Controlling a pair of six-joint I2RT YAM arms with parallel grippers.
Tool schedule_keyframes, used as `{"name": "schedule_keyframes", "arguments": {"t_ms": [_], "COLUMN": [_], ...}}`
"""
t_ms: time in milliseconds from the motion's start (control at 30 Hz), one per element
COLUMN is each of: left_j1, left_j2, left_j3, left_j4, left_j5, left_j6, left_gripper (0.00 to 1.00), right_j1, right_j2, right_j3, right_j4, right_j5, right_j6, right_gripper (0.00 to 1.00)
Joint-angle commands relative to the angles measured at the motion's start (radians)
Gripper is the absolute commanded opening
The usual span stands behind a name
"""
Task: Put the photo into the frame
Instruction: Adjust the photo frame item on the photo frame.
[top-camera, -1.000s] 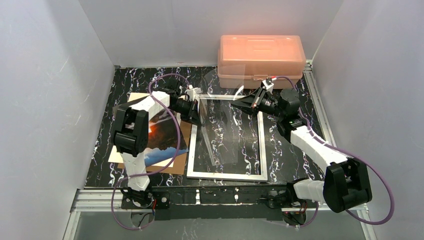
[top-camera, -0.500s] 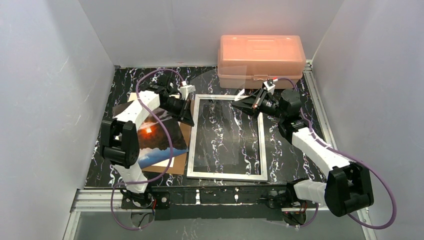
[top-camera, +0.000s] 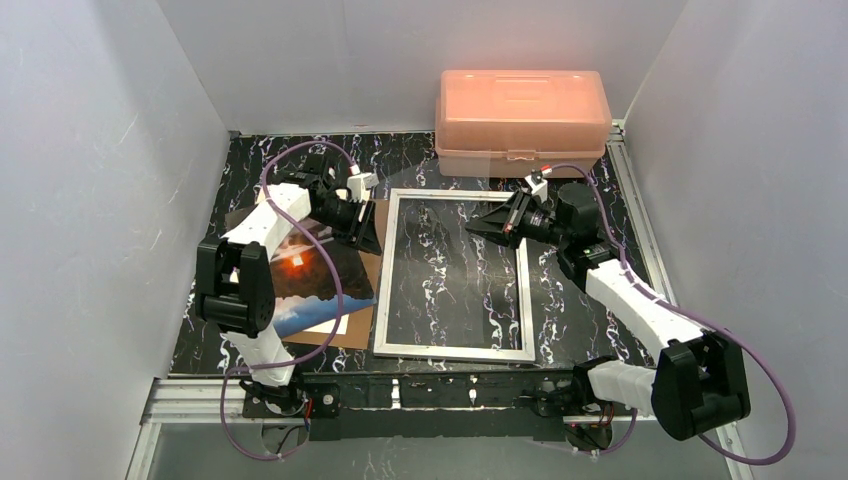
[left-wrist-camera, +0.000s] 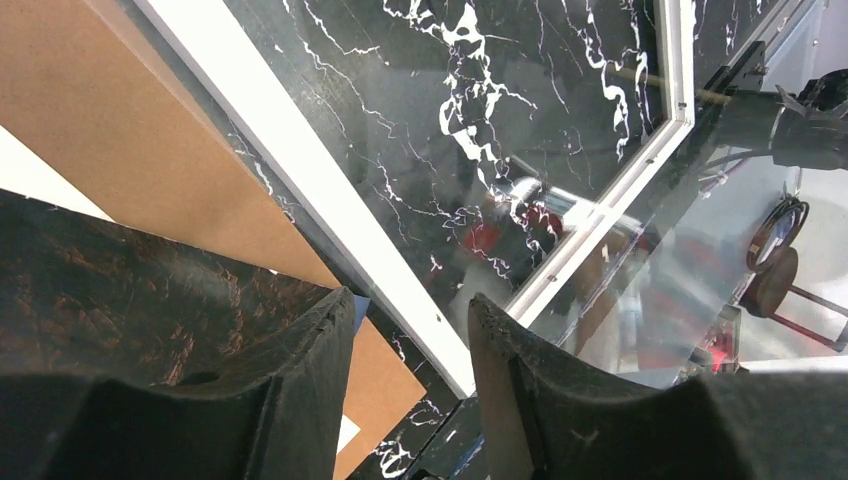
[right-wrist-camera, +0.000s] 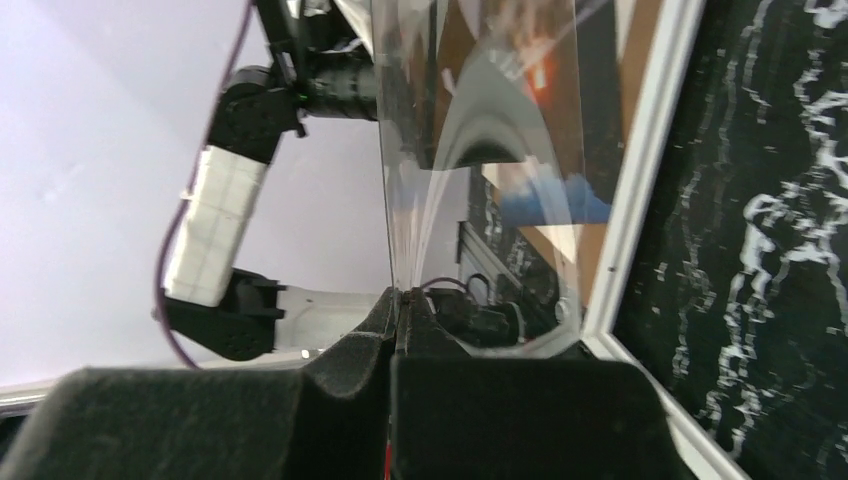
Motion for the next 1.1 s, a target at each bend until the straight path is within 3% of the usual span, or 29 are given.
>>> {"name": "schedule_keyframes", "arguments": {"t_ms": [0,267,733,900,1067], "left_j1": [-0.002,-0.008,-0.009,-0.011,-0.011], "left_j2": [-0.031,0.001,0.042,0.064,0.092], "left_j3": [-0.021,-0.047,-0.032,-0.027,-0.024], "left_j4": [0.008,0.046,0.061,0.076,0.092], "left_j5": [-0.002,0.0,0.002,0.007,0.0], "left_j6": [0.012,0.008,0.0,-0.018,-0.029], "left_gripper": [0.45,0.44,0.45,0.46,0.45], "right_j1": [-0.01,-0.069,-0.124,-0.128,-0.144], "right_j2": [0.016,0.072,0.16,0.195,0.21], "right_j3": [0.03,0.186,0.199,0.261,0.252], "right_j4": [-0.146,-0.461,-0.454,-0.577,-0.566], "right_j5": [-0.004,0.029,-0.025,0.015,0.02], "right_j6": [-0.19,-0.528,-0.635,-0.755,-0.761], "right_gripper": [0.01,0.01,0.01,0.01,0.01]}}
